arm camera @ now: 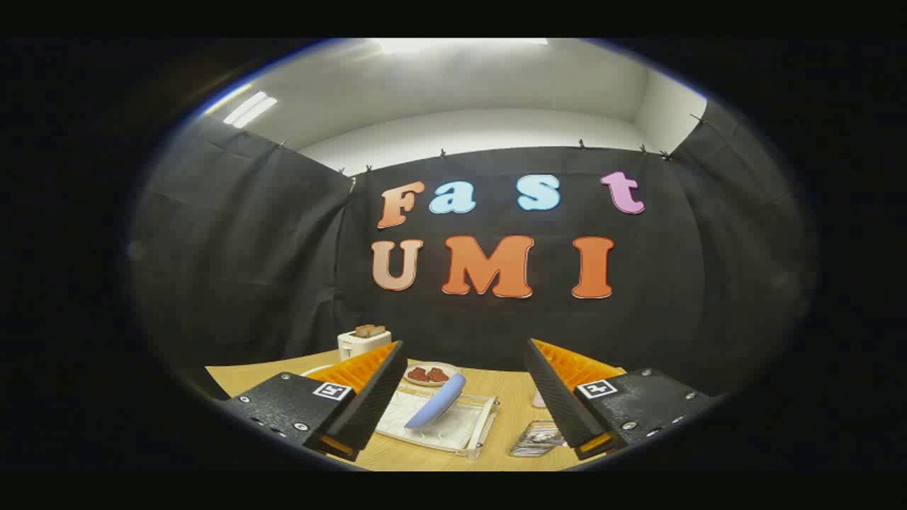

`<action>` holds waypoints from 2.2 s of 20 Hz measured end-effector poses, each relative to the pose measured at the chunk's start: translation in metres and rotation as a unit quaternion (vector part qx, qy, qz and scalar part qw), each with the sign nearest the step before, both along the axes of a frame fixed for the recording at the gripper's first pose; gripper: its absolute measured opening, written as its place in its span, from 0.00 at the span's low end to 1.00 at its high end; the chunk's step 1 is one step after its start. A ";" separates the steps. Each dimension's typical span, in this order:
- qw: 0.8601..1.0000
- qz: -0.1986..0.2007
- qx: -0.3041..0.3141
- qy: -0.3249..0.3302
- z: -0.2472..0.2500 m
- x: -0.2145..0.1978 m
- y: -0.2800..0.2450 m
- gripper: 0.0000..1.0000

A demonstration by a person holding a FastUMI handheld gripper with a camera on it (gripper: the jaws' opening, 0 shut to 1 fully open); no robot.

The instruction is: Take the plate from the dish rack, then take the spoon from the basket and place it into the plate.

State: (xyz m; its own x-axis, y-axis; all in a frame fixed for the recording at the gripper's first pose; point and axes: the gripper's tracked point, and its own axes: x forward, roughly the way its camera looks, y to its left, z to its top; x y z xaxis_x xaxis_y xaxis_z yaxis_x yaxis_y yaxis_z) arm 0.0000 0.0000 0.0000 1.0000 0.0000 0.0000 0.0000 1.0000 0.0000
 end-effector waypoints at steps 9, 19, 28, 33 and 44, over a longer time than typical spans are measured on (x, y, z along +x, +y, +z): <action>1.000 0.004 0.003 0.003 -0.003 0.000 -0.001 0.99; 1.000 0.020 0.002 0.019 -0.020 0.008 0.008 0.99; 0.987 0.078 0.036 0.134 -0.059 0.036 0.039 1.00; 0.963 0.091 0.061 0.246 -0.088 0.064 0.054 1.00; 0.898 0.063 0.045 0.434 -0.182 0.123 0.052 0.91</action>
State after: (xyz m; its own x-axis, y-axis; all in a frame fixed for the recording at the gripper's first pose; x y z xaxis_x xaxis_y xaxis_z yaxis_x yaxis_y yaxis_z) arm 0.1226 0.0517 -0.1824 0.6159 0.1534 -0.7727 -0.0745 0.9878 0.1367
